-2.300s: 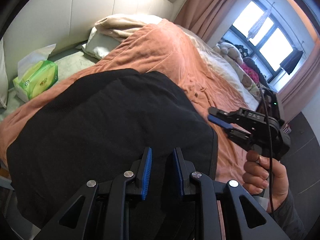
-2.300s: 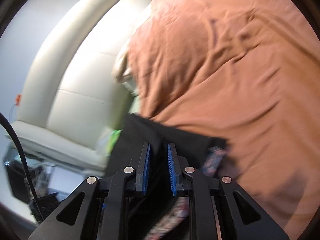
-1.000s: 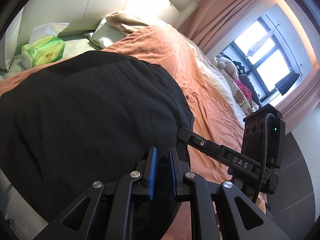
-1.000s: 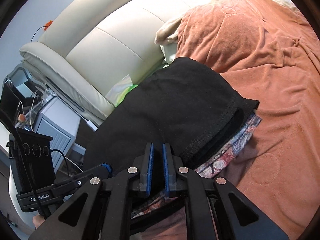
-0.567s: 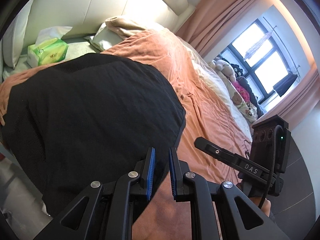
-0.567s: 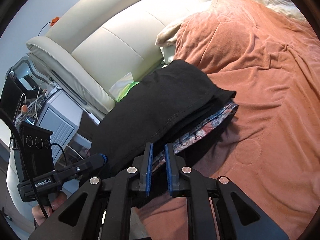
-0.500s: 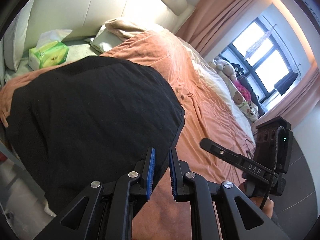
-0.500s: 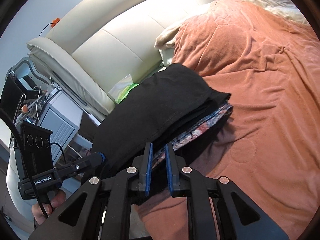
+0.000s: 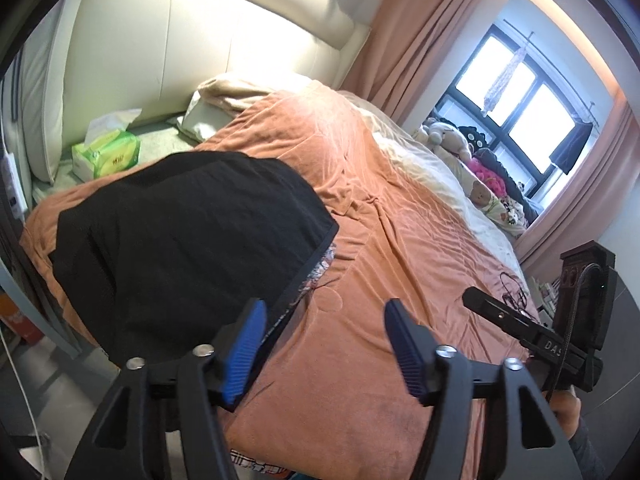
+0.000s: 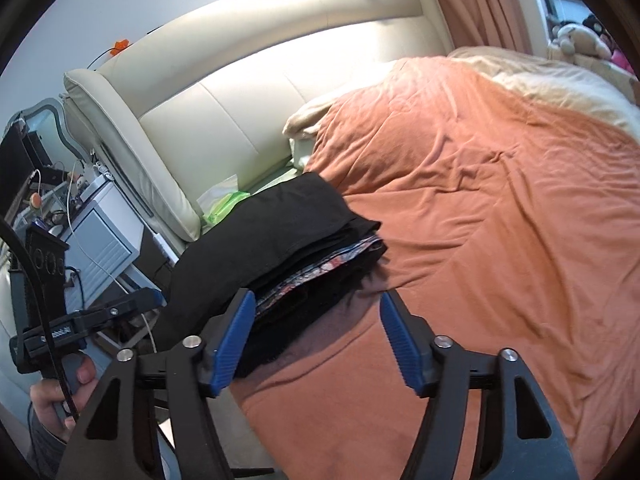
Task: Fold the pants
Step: 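Open both tools and withdraw them from the folded pants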
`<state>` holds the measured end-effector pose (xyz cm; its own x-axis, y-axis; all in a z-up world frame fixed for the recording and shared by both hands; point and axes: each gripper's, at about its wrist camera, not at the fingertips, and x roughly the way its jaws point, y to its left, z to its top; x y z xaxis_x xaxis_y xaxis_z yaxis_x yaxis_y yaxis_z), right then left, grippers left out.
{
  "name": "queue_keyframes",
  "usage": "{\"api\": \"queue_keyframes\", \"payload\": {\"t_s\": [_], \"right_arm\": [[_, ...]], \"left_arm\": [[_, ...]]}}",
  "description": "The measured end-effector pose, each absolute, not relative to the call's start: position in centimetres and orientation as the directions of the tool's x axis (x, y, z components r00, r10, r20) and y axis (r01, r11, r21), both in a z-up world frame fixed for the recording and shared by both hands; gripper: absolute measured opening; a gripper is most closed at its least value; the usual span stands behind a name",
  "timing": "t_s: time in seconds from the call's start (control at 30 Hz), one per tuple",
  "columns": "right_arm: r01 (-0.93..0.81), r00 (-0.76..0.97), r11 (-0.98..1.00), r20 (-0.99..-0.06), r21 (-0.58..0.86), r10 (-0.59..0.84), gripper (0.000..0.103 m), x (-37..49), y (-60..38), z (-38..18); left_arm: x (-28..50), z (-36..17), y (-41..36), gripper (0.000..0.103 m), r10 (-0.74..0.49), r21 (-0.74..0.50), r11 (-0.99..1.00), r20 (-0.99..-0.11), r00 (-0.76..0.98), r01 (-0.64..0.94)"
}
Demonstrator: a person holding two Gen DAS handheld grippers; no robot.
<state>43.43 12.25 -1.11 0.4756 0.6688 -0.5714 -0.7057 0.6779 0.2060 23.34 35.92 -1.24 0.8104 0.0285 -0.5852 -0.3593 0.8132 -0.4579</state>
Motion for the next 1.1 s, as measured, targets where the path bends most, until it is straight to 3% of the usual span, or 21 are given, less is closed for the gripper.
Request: {"api": "queue_keyframes", "payload": {"t_s": [0.03,0.17,0.37,0.67,1.1], "right_arm": [[-0.703,0.491,0.685,-0.568,0.188,0.66,0.078,42.8,11.7,-0.8],[-0.694,0.542,0.708,-0.553,0.132,0.633,0.08,40.3,9.5,1.0],[-0.693,0.589,0.718,-0.522,0.067,0.617,0.102,36.4,6.0,3.3],[-0.672,0.626,0.738,-0.489,0.057,0.608,0.103,31.9,0.4,5.5],[-0.625,0.681,0.779,-0.458,0.045,0.572,0.103,25.1,-5.7,6.6]], "left_arm": [[23.2,-0.9,35.2,0.074,0.043,-0.44,0.822,-0.584,0.811,-0.36],[22.8,-0.1,33.0,0.085,0.068,-0.396,0.844,-0.589,0.805,-0.362],[22.1,1.3,29.7,0.097,0.115,-0.342,0.865,-0.576,0.809,-0.366],[20.3,3.5,25.2,0.102,0.145,-0.288,0.892,-0.55,0.823,-0.349],[16.0,6.1,18.3,0.102,0.163,-0.204,0.932,-0.504,0.848,-0.3]]}}
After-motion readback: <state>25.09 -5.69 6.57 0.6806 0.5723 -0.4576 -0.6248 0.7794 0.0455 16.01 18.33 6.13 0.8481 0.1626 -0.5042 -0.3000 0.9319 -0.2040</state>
